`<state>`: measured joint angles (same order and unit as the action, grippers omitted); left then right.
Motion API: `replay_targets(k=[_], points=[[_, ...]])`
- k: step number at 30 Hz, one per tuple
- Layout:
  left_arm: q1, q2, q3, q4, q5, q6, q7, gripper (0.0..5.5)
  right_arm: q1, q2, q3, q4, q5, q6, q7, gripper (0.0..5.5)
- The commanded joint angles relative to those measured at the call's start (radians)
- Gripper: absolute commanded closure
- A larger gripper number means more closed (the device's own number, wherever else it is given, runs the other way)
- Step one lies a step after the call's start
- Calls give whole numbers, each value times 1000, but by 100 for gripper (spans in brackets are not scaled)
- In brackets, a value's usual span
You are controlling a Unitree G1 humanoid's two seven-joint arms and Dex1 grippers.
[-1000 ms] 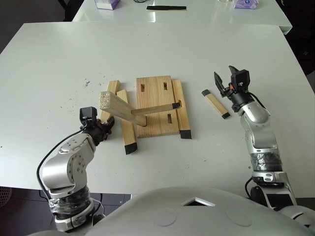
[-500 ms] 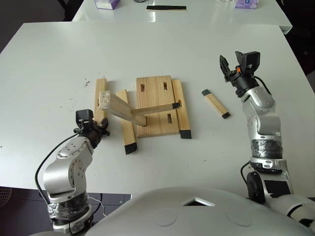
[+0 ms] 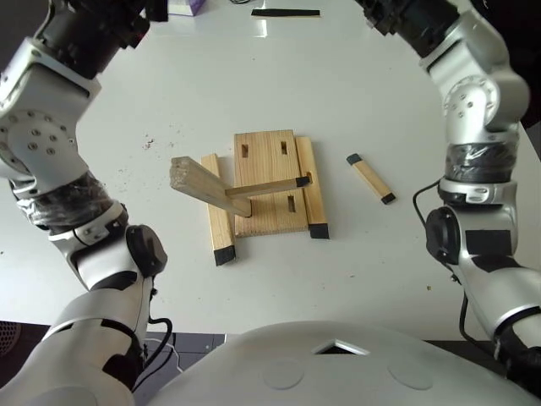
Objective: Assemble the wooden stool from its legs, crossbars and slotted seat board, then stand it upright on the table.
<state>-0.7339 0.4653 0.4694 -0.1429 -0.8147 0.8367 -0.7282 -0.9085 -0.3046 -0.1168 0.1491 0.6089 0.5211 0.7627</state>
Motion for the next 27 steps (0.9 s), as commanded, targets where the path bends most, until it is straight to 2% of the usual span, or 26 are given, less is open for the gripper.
replay_targets(k=[1,7,14,21,27], points=[[-16,57,-78,-47,-153,53,-201,349,-65,-53,-83,-87,270,269,75,266],[-1,109,-133,-77,-238,80,-291,349,-93,-75,-127,-133,453,424,85,266],[-6,136,-183,-65,-243,72,-308,349,-94,-84,-108,-169,469,402,157,266],[12,162,-202,-42,-237,52,-350,349,-98,-91,-97,-197,479,392,188,153],[46,186,-237,-38,-198,12,-405,349,-122,-85,-85,-215,509,413,160,149]])
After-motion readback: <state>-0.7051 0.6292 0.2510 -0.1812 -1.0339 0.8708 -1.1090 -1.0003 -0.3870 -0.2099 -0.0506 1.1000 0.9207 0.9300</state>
